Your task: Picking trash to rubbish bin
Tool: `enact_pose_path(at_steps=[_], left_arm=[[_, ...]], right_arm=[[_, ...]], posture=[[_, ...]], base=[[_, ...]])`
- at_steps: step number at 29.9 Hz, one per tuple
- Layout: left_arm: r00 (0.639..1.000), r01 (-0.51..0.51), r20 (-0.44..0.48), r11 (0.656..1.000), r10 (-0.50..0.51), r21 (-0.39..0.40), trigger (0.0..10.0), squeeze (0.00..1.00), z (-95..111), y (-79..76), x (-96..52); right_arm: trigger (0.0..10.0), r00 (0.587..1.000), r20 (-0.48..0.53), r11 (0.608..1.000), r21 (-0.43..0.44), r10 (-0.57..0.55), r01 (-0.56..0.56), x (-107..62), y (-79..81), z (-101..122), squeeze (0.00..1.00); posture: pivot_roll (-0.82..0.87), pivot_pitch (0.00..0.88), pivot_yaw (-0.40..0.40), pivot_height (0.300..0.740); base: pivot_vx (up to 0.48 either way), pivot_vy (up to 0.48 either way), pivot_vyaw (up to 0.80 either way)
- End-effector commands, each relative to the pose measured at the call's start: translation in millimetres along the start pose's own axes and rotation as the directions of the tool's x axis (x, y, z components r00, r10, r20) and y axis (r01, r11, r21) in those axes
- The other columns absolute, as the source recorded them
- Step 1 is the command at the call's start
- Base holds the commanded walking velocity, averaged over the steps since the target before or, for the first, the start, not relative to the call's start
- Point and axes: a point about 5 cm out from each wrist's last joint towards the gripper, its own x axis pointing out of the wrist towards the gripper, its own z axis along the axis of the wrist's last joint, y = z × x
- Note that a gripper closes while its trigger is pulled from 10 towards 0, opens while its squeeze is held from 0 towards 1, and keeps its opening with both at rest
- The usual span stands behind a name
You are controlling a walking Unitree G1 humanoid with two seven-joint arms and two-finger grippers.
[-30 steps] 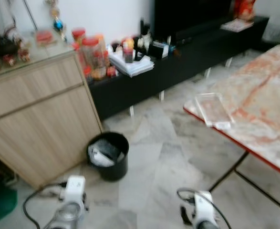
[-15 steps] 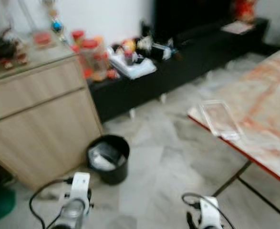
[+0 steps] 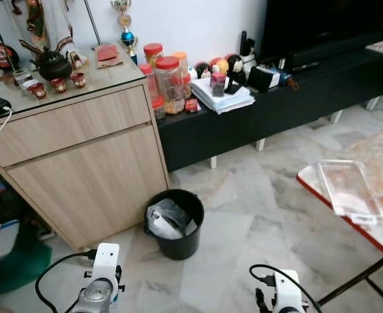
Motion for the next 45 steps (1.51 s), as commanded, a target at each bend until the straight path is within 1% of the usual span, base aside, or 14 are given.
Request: enact_pose_path(at_steps=[1,4,5,7,9,11,13,14,23,24,28,37,42,45], left_arm=[[0.999,-0.040,-0.010,0.999,0.040,0.003,10.0,0.00,-2.1,14.1,-0.3],[0.999,-0.046,-0.014,0.999,0.046,0.000,10.0,0.00,-3.7,16.5,-0.8],[0.998,-0.053,-0.018,0.999,0.053,-0.002,10.0,0.00,-4.7,18.6,-1.0],[0.998,-0.061,-0.018,0.998,0.061,-0.017,10.0,0.00,-4.2,19.6,-0.9],[0.998,-0.062,-0.014,0.998,0.061,-0.022,10.0,0.00,-2.6,19.5,-0.5],[0.998,-0.059,-0.013,0.998,0.058,-0.021,10.0,0.00,-2.1,18.8,-0.3],[0.998,-0.057,-0.013,0.998,0.057,-0.020,10.0,0.00,-1.9,18.0,-0.2],[0.998,-0.056,-0.012,0.998,0.056,-0.022,10.0,0.00,-1.7,17.7,-0.2],[0.998,-0.060,-0.024,0.998,0.060,-0.019,10.0,0.00,-6.1,20.2,-1.4],[0.998,-0.060,-0.024,0.998,0.060,-0.019,10.0,0.00,-6.1,20.2,-1.4],[0.998,-0.058,-0.027,0.998,0.057,-0.019,10.0,0.00,-7.4,19.4,-1.7],[0.998,-0.057,-0.020,0.998,0.057,-0.014,10.0,0.00,-3.7,19.7,-0.7],[0.998,-0.055,-0.019,0.998,0.055,-0.010,10.0,0.00,-2.6,19.6,-0.3],[0.998,-0.053,-0.016,0.999,0.053,-0.010,10.0,0.00,-1.7,19.0,-0.1]], right_arm=[[10.0,1.000,0.000,1.000,0.005,0.022,-0.022,1.0,9.7,2.0,0.00],[10.0,1.000,-0.002,1.000,-0.002,0.025,-0.025,0.9,10.6,1.4,0.00],[10.0,1.000,-0.003,0.999,-0.030,0.031,-0.031,0.6,11.4,0.6,0.00],[10.0,0.999,0.001,0.998,-0.052,0.038,-0.038,0.6,11.7,1.0,0.00],[10.0,0.999,0.007,0.998,-0.041,0.037,-0.037,0.9,12.2,2.5,0.00],[10.0,1.000,0.008,1.000,-0.004,0.025,-0.025,1.3,11.6,3.6,0.00],[10.0,1.000,0.008,1.000,-0.004,0.023,-0.023,1.4,10.8,4.2,0.00],[10.0,1.000,0.002,0.999,-0.023,0.029,-0.029,1.6,10.8,4.0,0.00],[10.0,0.999,0.002,0.997,-0.070,0.045,-0.045,1.0,14.6,2.2,0.00],[10.0,0.999,0.002,0.997,-0.070,0.045,-0.045,1.0,14.6,2.2,0.00],[10.0,0.999,0.006,0.999,-0.022,0.037,-0.037,1.1,15.0,2.8,0.00],[10.0,0.999,0.007,0.999,-0.032,0.039,-0.038,1.4,15.7,4.0,0.00],[10.0,1.000,0.001,1.000,-0.010,0.027,-0.026,1.2,14.9,2.4,0.00],[10.0,1.000,-0.003,1.000,-0.014,0.026,-0.026,0.8,15.3,1.0,0.00]], posture=[[-0.08,0.000,0.056,0.740],[-0.08,0.000,0.056,0.740],[-0.08,0.000,0.054,0.740],[-0.08,0.000,0.052,0.740],[-0.08,0.000,0.052,0.740],[-0.08,0.000,0.052,0.740],[-0.08,0.000,0.052,0.740],[-0.08,0.000,0.051,0.740],[-0.08,0.000,0.058,0.740],[-0.08,0.000,0.058,0.740],[-0.08,0.000,0.063,0.740],[-0.08,0.000,0.067,0.740],[-0.07,0.000,0.069,0.740],[-0.07,0.000,0.072,0.740]], base=[[0.262,0.000,0.00],[0.261,0.000,0.00],[0.262,0.000,0.00],[0.261,0.000,0.61],[0.261,0.000,0.77],[0.262,0.000,0.00],[0.266,0.000,0.00],[0.262,0.000,0.00],[0.263,0.000,0.07],[0.262,0.000,0.59],[0.262,0.000,0.13],[0.263,0.000,0.00],[0.324,0.000,0.00],[0.341,0.000,0.00]])
